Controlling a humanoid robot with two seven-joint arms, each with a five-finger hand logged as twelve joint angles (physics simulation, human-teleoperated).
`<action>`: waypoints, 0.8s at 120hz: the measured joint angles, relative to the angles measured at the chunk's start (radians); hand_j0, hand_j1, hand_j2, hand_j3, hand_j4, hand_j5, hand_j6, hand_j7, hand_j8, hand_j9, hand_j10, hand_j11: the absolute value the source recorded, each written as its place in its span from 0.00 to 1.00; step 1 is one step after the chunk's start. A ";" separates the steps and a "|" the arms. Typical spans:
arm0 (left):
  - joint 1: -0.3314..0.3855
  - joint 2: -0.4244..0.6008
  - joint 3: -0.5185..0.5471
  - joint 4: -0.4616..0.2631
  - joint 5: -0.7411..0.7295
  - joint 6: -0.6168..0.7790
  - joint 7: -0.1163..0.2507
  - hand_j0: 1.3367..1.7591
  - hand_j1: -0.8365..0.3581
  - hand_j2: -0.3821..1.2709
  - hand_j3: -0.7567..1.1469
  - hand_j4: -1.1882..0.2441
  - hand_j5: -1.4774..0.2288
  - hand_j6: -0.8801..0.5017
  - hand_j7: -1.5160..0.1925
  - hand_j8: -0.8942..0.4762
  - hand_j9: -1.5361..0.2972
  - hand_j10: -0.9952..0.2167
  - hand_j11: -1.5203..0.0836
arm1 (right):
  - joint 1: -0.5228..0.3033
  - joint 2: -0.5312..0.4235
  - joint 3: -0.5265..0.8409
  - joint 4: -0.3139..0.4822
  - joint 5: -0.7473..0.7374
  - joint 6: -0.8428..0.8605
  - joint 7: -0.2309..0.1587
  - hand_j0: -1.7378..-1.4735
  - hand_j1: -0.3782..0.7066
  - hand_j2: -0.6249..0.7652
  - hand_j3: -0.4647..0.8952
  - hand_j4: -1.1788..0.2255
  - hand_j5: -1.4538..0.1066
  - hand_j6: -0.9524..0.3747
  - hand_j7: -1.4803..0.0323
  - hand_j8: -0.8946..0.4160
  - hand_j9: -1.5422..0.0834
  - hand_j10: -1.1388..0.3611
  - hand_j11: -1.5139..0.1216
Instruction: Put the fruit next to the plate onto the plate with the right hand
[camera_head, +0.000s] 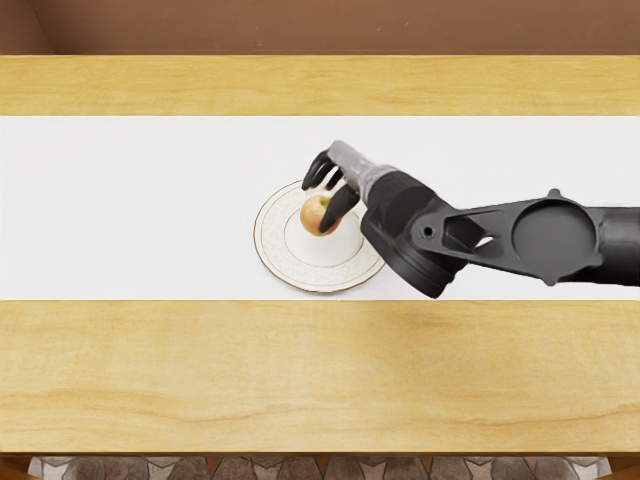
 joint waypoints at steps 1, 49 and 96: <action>0.000 0.000 0.000 0.000 0.000 0.000 0.000 0.76 0.98 0.23 0.40 0.82 0.86 0.63 0.88 0.64 0.83 0.81 0.94 | -0.002 0.001 0.000 -0.001 -0.002 0.000 0.000 0.30 0.56 0.70 0.34 0.38 0.30 0.45 0.39 0.47 0.37 0.51 0.35; 0.000 0.000 0.000 0.000 0.000 0.000 0.000 0.76 0.98 0.23 0.40 0.82 0.86 0.63 0.88 0.64 0.83 0.81 0.94 | -0.170 -0.066 0.274 0.002 -0.018 -0.002 -0.001 0.30 0.10 0.48 0.34 0.77 0.84 0.68 0.89 0.65 0.87 0.72 0.84; 0.000 0.000 0.000 0.000 0.000 0.000 0.000 0.76 0.98 0.23 0.40 0.82 0.86 0.63 0.88 0.64 0.83 0.81 0.94 | -0.442 -0.205 0.714 -0.003 -0.013 0.080 -0.001 0.30 0.04 0.46 0.34 0.83 0.92 0.71 0.97 0.68 0.94 0.75 0.91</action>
